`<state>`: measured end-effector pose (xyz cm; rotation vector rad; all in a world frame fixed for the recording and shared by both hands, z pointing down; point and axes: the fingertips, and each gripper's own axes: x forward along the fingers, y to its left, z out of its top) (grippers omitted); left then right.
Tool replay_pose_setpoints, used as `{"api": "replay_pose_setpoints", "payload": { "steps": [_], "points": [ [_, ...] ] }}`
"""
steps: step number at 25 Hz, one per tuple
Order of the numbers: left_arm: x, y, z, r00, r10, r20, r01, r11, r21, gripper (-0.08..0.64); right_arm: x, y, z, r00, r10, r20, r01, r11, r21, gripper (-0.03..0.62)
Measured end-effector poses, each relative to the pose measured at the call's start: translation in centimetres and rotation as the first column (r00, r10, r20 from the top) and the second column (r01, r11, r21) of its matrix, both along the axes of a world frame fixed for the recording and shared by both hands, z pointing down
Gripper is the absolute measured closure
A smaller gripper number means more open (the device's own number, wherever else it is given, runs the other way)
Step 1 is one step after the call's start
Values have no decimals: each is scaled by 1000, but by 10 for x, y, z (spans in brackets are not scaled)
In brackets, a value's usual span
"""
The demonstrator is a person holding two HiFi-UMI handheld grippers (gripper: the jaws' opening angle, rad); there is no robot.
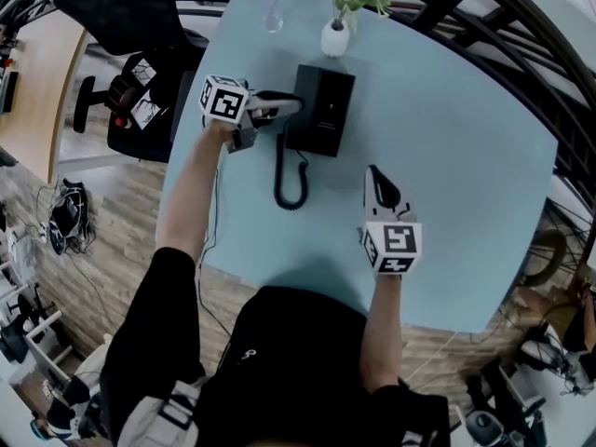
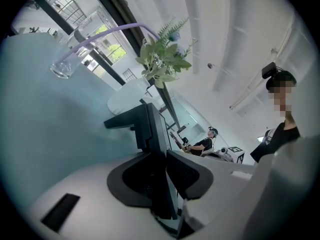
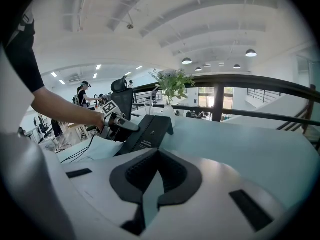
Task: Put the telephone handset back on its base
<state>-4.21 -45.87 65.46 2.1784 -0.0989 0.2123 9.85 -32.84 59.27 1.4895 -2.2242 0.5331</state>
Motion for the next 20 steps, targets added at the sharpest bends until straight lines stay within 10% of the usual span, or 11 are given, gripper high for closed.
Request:
{"api": "replay_pose_setpoints", "payload": {
  "steps": [12, 20],
  "points": [
    [-11, -13, 14, 965, -106, 239, 84, 991, 99, 304, -15, 11, -16, 1000, -26, -11, 26, 999, 27, 606],
    [-23, 0, -65, 925, -380, 13, 366, 899, 239, 308, -17, 27, -53, 999, -34, -37, 38, 995, 97, 606]
  ]
}}
